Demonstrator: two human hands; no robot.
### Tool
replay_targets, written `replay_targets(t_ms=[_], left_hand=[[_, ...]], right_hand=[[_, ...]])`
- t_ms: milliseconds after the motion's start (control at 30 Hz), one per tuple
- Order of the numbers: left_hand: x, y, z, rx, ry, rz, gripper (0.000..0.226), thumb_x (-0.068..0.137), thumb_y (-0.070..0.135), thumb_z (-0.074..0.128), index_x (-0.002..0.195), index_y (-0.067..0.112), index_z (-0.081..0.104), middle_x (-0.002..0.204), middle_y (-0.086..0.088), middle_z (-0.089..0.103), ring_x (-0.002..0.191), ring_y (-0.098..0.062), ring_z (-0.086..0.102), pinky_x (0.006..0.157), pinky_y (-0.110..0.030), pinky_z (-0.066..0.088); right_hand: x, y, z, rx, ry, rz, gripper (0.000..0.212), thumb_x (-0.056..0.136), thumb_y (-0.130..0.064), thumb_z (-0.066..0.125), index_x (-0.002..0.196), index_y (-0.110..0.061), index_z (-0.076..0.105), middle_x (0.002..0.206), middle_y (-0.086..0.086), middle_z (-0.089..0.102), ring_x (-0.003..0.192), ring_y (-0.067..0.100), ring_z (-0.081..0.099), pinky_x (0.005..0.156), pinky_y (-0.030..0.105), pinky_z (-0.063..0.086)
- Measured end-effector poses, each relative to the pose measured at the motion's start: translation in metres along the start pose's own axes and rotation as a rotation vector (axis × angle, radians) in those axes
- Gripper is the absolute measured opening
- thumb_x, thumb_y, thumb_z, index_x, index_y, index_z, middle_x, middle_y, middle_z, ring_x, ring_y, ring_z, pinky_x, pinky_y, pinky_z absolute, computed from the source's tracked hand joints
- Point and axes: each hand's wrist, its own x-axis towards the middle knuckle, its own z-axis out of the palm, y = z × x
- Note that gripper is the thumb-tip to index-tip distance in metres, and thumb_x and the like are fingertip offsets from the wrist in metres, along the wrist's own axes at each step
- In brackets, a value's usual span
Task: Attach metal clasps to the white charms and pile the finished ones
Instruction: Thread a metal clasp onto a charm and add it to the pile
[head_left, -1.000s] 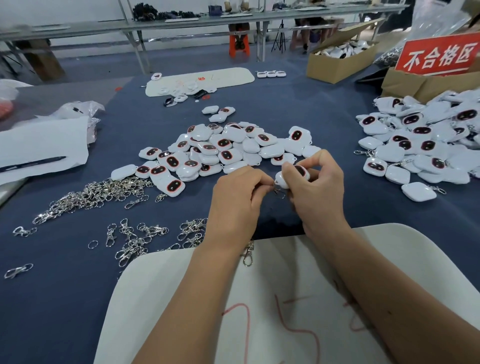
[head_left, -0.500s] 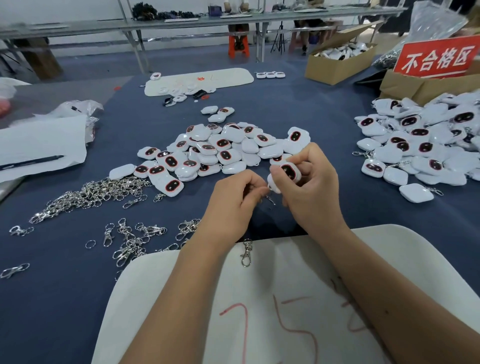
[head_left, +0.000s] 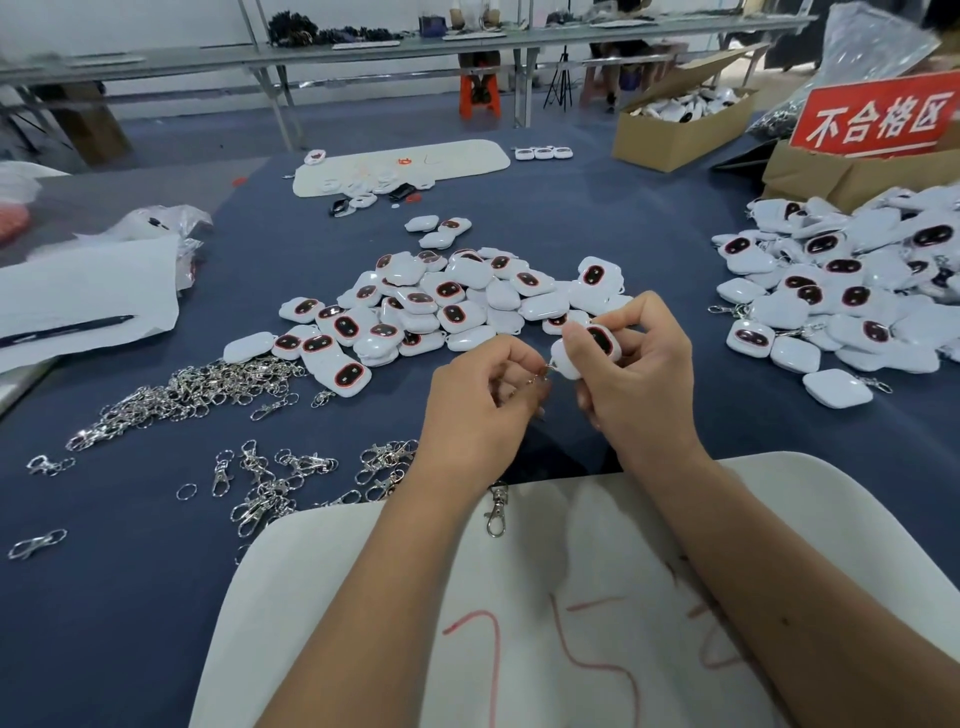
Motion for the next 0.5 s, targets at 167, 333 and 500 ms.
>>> replay_targets(t_ms=[167,333,500], left_hand=[[0.0012,-0.0004,-0.0006,-0.003,0.038,-0.012,0.009,0.090,0.008,0.074,0.086,0.017,0.073,0.075,0.004,0.072,0.069,-0.008,0.067,0.069,-0.019,0.054],[0.0027,-0.0014,-0.0036,-0.043,0.080,-0.003,0.015,0.093,-0.001,0.066,0.087,0.011,0.072,0.080,-0.001,0.075,0.075,-0.012,0.073,0.079,-0.030,0.058],[0.0025,-0.0003,-0.0042,-0.072,0.094,0.014,0.012,0.088,0.007,0.076,0.084,0.018,0.073,0.082,0.003,0.075,0.080,-0.020,0.072,0.079,-0.035,0.060]], right_hand=[[0.0009,0.0020,0.0000,0.014,-0.005,0.011,0.030,0.095,-0.017,0.074,0.089,-0.009,0.046,0.059,0.011,0.061,0.038,0.020,0.049,0.037,0.023,0.037],[0.0021,0.0034,0.0002,0.034,-0.041,0.042,0.026,0.097,-0.020,0.073,0.097,-0.011,0.048,0.063,0.016,0.060,0.041,0.022,0.049,0.038,0.023,0.037],[0.0033,0.0033,-0.0005,0.062,-0.101,0.050,0.016,0.098,-0.021,0.073,0.094,-0.012,0.060,0.066,0.022,0.060,0.042,0.019,0.050,0.037,0.024,0.037]])
